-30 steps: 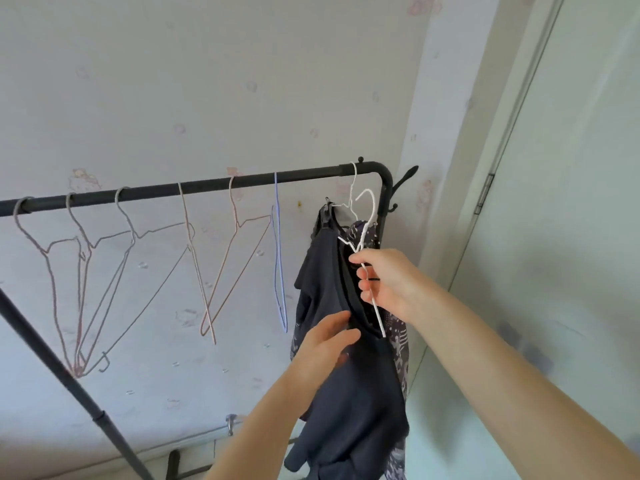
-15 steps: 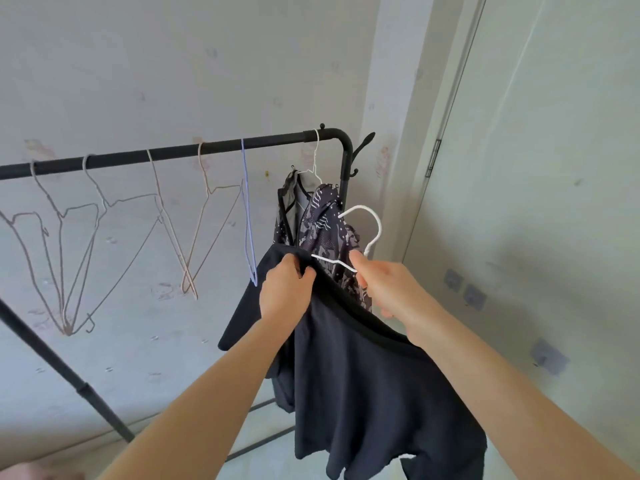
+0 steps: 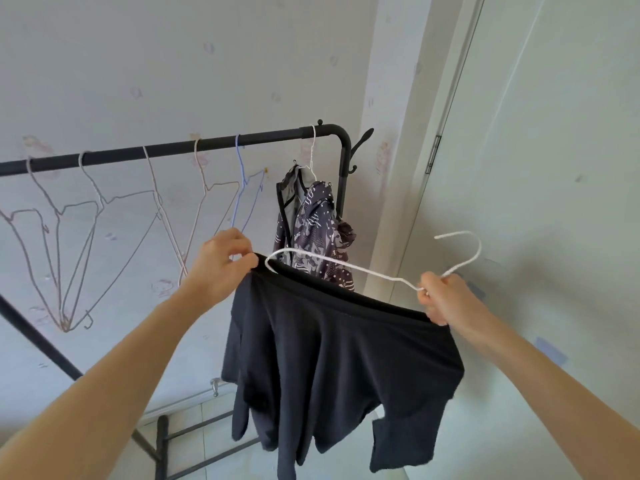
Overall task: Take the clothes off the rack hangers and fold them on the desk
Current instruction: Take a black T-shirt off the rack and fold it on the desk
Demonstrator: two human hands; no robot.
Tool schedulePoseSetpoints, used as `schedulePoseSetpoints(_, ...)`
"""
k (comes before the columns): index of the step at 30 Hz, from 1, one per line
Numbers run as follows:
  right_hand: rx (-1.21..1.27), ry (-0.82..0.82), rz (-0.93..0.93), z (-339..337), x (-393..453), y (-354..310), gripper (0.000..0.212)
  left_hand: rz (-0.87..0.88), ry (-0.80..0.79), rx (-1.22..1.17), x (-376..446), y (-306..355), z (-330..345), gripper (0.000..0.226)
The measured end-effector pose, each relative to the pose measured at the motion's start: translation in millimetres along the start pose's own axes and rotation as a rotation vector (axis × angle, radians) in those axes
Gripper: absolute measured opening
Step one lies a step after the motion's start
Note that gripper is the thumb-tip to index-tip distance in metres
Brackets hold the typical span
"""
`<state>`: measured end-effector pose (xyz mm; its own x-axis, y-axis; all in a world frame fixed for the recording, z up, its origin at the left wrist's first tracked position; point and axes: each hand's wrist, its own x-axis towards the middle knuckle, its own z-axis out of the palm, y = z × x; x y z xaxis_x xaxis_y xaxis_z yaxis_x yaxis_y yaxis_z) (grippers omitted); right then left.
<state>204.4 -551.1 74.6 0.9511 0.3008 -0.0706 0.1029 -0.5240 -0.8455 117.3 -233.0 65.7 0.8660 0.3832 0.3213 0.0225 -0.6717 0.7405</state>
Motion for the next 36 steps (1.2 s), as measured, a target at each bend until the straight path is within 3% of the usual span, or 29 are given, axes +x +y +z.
schedulePoseSetpoints(3,0.184,-0.052,0.063,5,9,8,0.041,-0.11,-0.113,-0.326,-8,-1,5,0.019)
schedulePoseSetpoints(5,0.274,-0.052,0.09,10,15,15,0.038,-0.117,-0.085,-0.344,-19,4,16,0.032)
schedulePoseSetpoints(8,0.418,-0.015,0.066,19,22,19,0.034,-0.109,0.038,-0.413,-30,13,31,0.026)
schedulePoseSetpoints(10,0.474,-0.014,0.034,25,27,17,0.033,-0.244,0.12,-0.652,-32,18,33,0.02)
schedulePoseSetpoints(13,0.464,-0.039,-0.004,30,33,12,0.025,-0.522,0.115,-1.059,-29,13,32,0.019)
schedulePoseSetpoints(15,0.389,-0.036,-0.004,32,38,12,0.026,-0.539,0.11,-1.006,-30,6,27,0.018)
schedulePoseSetpoints(19,0.242,0.065,0.055,32,47,17,0.032,-0.427,0.216,-0.608,-28,-7,17,0.019)
schedulePoseSetpoints(21,0.277,0.103,0.072,31,53,17,0.032,-0.423,0.229,-0.57,-28,-10,14,0.02)
schedulePoseSetpoints(24,0.439,0.089,0.049,31,62,16,0.035,-0.425,0.265,-0.54,-26,-16,12,0.039)
schedulePoseSetpoints(30,0.715,0.018,0.005,43,77,-11,0.042,-0.368,0.143,-0.47,-16,-10,24,0.026)
schedulePoseSetpoints(36,0.61,-0.016,0.003,50,98,-53,0.037,-0.384,0.14,-0.461,-6,-10,43,0.027)
